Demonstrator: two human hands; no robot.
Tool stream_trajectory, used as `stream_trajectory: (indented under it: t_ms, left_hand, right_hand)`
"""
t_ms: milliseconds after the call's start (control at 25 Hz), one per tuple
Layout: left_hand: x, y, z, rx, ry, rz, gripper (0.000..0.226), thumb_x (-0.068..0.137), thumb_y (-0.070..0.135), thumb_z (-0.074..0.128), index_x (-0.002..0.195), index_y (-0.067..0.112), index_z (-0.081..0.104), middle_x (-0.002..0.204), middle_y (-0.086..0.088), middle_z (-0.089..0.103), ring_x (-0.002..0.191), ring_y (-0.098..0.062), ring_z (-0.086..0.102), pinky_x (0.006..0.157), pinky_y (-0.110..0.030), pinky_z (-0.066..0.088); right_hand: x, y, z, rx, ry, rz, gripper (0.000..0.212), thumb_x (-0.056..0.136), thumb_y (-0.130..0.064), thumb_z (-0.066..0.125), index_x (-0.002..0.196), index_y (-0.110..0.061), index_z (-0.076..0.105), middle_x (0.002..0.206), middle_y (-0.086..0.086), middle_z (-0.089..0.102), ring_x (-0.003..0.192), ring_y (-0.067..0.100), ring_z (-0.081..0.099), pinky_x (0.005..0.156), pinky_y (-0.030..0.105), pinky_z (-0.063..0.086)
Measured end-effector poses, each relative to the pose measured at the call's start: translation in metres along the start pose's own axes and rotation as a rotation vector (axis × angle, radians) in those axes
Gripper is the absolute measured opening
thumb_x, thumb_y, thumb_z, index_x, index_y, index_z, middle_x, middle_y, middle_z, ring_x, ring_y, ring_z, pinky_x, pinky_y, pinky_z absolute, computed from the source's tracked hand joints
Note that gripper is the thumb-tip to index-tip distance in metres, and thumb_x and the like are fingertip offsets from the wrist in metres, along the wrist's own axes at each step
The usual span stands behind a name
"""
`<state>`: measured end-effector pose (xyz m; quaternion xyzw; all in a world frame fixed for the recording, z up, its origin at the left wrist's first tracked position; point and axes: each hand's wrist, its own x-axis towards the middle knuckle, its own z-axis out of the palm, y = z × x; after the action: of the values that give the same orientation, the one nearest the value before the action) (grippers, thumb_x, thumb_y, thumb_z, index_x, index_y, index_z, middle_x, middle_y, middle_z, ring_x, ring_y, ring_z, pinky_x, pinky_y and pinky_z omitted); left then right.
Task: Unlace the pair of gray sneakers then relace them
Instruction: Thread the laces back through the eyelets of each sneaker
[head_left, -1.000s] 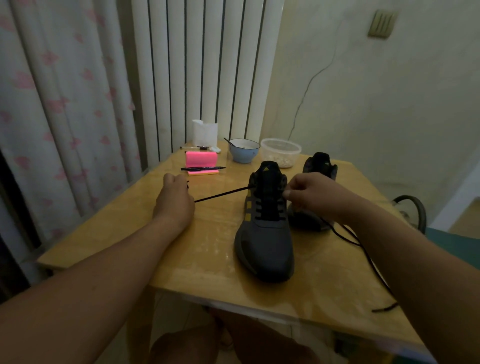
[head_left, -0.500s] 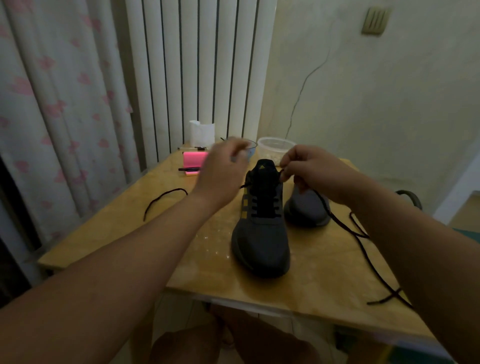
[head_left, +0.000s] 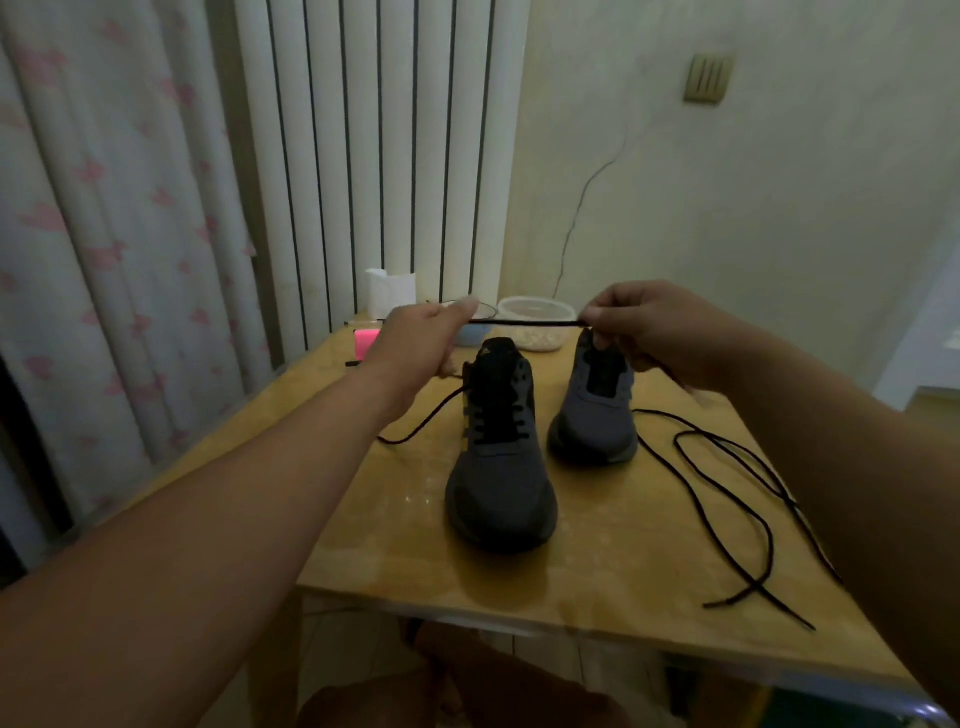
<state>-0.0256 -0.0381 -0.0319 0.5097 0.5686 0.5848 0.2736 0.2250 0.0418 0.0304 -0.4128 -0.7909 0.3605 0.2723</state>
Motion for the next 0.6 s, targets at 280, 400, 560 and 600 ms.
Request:
stream_trajectory:
  t_ms: [280, 400, 560, 600]
  left_hand:
    - [-0.021, 0.026, 0.042, 0.198, -0.333, 0.071, 0.041, 0.11, 0.055, 0.038, 0.124, 0.024, 0.061, 0.097, 0.001, 0.068, 0.084, -0.014, 0.066, 0.071, -0.03, 0.052]
    - [-0.02, 0.017, 0.026, 0.324, -0.211, 0.097, 0.035, 0.11, 0.044, 0.047, 0.103, 0.016, 0.067, 0.09, -0.002, 0.064, 0.08, -0.016, 0.059, 0.067, -0.029, 0.044]
    - [-0.022, -0.003, 0.011, 0.493, -0.078, 0.126, 0.019, 0.105, 0.026, 0.056, 0.097, 0.011, 0.064, 0.091, -0.003, 0.061, 0.08, -0.015, 0.056, 0.068, -0.031, 0.043]
    - [-0.024, -0.001, 0.017, 0.469, -0.108, 0.15, 0.015, 0.105, 0.026, 0.055, 0.11, 0.015, 0.064, 0.1, -0.001, 0.063, 0.089, -0.014, 0.06, 0.073, -0.029, 0.048]
  right_hand:
    - [0.007, -0.016, 0.046, -0.054, -0.067, -0.117, 0.012, 0.102, -0.013, 0.06, 0.108, -0.006, 0.067, 0.086, 0.011, 0.067, 0.06, 0.015, 0.049, 0.053, 0.028, 0.042]
    - [0.005, -0.004, 0.039, 0.011, -0.047, -0.073, 0.011, 0.103, -0.016, 0.063, 0.106, -0.007, 0.068, 0.086, 0.011, 0.069, 0.061, 0.015, 0.05, 0.052, 0.028, 0.044]
    - [0.001, 0.006, 0.036, 0.084, -0.039, -0.038, 0.016, 0.105, -0.012, 0.059, 0.107, -0.009, 0.074, 0.088, 0.01, 0.072, 0.062, 0.014, 0.055, 0.056, 0.024, 0.049]
    - [0.002, 0.002, 0.043, 0.067, -0.046, -0.063, 0.016, 0.105, -0.01, 0.057, 0.108, -0.01, 0.073, 0.09, 0.011, 0.074, 0.062, 0.013, 0.06, 0.057, 0.024, 0.053]
